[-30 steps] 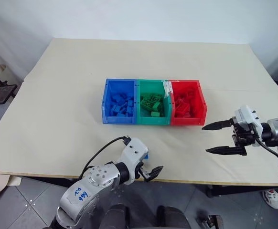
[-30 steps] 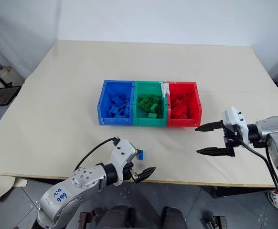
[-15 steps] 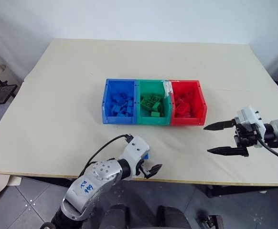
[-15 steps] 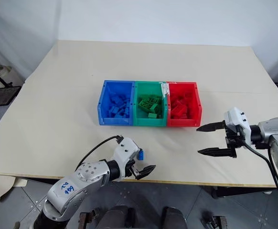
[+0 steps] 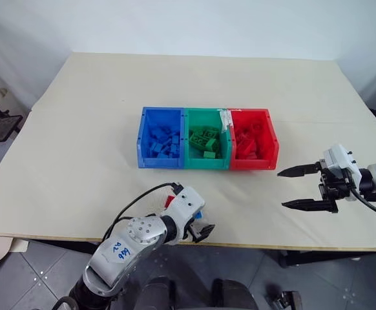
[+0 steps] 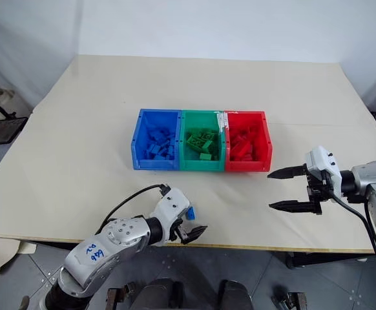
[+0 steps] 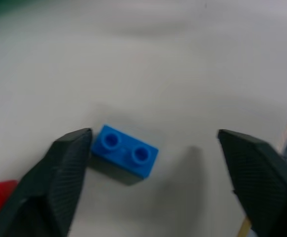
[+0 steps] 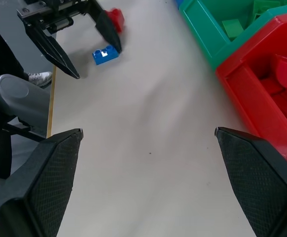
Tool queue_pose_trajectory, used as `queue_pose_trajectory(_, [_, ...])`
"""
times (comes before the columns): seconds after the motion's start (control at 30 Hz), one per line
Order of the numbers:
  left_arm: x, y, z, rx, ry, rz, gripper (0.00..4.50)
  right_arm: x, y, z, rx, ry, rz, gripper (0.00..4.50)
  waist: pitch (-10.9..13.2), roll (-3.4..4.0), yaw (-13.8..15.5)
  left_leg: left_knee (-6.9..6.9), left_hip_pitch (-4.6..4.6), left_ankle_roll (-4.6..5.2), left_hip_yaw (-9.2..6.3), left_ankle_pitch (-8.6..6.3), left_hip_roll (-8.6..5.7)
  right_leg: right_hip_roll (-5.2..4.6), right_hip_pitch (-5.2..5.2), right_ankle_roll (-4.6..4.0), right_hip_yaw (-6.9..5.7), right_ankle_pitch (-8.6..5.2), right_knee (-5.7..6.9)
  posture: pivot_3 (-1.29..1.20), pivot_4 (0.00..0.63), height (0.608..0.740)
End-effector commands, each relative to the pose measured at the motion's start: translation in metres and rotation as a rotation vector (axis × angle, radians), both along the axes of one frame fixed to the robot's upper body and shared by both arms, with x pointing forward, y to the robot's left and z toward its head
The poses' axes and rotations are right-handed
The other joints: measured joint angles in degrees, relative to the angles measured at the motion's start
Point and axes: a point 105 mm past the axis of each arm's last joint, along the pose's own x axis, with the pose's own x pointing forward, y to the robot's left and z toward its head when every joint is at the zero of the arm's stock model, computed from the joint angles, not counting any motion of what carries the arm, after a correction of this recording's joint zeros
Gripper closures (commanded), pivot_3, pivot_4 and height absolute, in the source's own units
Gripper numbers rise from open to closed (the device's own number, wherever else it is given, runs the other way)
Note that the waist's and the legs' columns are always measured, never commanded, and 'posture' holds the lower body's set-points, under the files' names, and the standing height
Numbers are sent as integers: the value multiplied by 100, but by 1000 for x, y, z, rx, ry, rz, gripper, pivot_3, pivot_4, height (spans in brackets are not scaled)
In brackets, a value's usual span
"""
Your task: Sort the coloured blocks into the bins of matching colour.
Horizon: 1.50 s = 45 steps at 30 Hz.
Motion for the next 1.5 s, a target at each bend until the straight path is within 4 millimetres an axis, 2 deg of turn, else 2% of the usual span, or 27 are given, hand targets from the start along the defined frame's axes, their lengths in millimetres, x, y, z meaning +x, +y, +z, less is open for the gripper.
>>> queue_pose_trajectory(0.03, [-5, 0, -6, 11, 22, -7, 1463, -5, 2, 10, 7, -22, 61, 0, 0, 0, 0, 0, 0, 0, 0, 0, 0, 0, 0, 0, 0, 0, 0, 0, 150, 740])
queue_pose_trajectory(0.2, [-3, 1, -5, 9, 12, 0, 3012, -5, 2, 11, 7, -24, 58, 0, 0, 0, 11, 1, -1, 0, -3, 0, -3, -1, 2, 0, 0, 0, -1, 0, 150, 740])
queue_pose_trajectory(0.33, [5, 0, 3, -15, -49, 9, 3020, -4, 2, 11, 7, -24, 55, 0, 0, 0, 10, 1, -1, 0, -4, 0, -2, -1, 2, 0, 0, 0, -1, 0, 150, 740])
queue_pose_trajectory(0.53, [31, -3, 50, -219, -243, 101, 3020, -3, 1, 12, 4, -26, 50, 0, 0, -1, 11, 4, -4, 0, -4, 0, -2, 0, 2, 0, -3, 0, -3, 0, 150, 740])
queue_pose_trajectory(0.73, [52, 10, 95, -329, -437, 187, 3020, -1, 2, 12, 7, -33, 47, 0, 0, -1, 5, 4, -2, 0, -3, 0, -2, 2, 2, 0, -6, 0, 0, 0, 150, 740])
queue_pose_trajectory(0.83, [70, 26, 112, -322, -519, 277, 3020, 1, 4, 13, 19, -45, 45, 0, 1, -1, 14, 7, -4, 1, -2, 1, -4, 4, 2, 1, -8, 0, 1, 0, 150, 740])
queue_pose_trajectory(0.97, [94, 51, 124, -298, -571, 411, 3020, 3, 6, 13, 30, -57, 41, 0, 1, -1, 15, 6, -3, 2, -3, 1, -5, 26, 2, 3, -12, 2, 5, 0, 150, 740])
queue_pose_trajectory(1.07, [110, 68, 124, -254, -572, 484, 3020, 4, 7, 12, 37, -66, 34, 0, 1, -2, 16, 6, -3, 1, -4, 1, -4, 33, 1, 5, -12, 2, 7, 0, 150, 740])
queue_pose_trajectory(1.23, [131, 84, 122, -204, -579, 528, 3020, 4, 7, 11, 45, -80, 19, 0, 1, -2, 33, 8, -4, 2, -5, 1, -5, 39, -2, 8, -12, 4, 16, 0, 150, 740])
queue_pose_trajectory(1.4, [137, 80, 122, -199, -580, 459, 1379, 7, 7, 12, 46, -92, 15, 0, 1, -2, 39, 7, -4, 1, -4, 1, -5, 41, -4, 9, -11, 5, 17, 0, 150, 740])
queue_pose_trajectory(1.5, [130, 83, 125, -184, -602, 407, 427, 8, 8, 13, 48, -96, 16, 0, 2, -3, 23, 7, -4, 0, -4, 1, -4, 43, -6, 9, -10, 5, 19, 0, 150, 740])
